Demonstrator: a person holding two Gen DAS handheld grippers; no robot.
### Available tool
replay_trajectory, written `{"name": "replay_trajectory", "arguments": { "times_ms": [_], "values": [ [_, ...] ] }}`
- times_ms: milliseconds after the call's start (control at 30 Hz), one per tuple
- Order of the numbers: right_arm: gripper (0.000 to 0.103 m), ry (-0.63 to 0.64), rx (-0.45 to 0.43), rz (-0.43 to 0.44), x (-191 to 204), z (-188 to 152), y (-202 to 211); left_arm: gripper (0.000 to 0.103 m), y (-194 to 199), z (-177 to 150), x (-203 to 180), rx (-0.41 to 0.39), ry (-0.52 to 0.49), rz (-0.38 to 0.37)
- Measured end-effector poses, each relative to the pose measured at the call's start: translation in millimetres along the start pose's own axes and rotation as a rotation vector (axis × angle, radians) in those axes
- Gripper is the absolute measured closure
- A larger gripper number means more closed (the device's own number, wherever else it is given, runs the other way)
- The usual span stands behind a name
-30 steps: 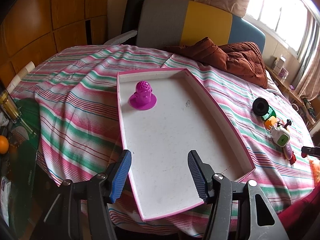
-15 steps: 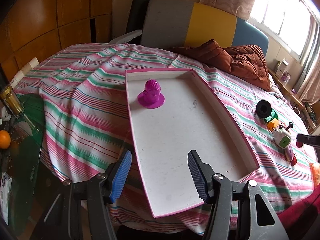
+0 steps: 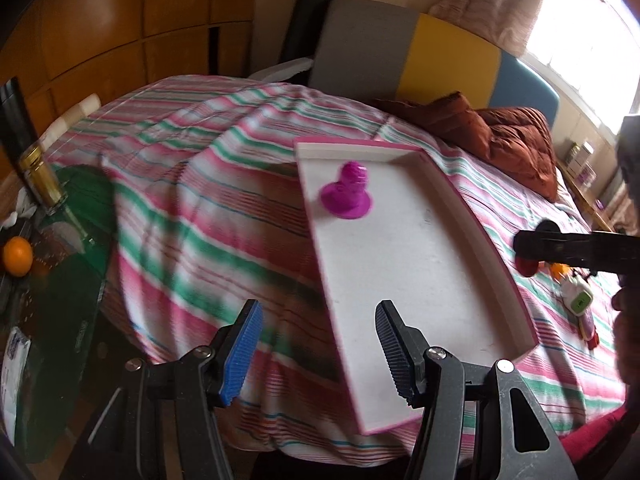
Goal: Organize rigid objects
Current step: 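Carry the red cylinder into the tray beside the magenta toy, release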
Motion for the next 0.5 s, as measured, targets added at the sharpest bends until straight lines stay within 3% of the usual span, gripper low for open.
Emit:
{"name": "replay_trajectory", "arguments": {
  "times_ms": [267, 500],
  "values": [
    [0.027, 0.053, 0.072, 0.031, 52, 13, -66, 0.044, -1, -2, 38, 0.01, 0.058, 0.068],
    [0.026, 0.063, 0.112, -0.001, 74, 16, -112, 0.044, 1, -3, 42, 0.008, 0.053, 0.076]
  ]
}}
Point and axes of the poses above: each gripper's, at about its wrist camera, not at the fingertips, and y roughly against the way its jaws point, x to its left, z to its top, the point moved 2 cm from there along -y, roughly the way its jaws point, and after that the axes turned 11 degrees about -x, right-handed, at the moved point
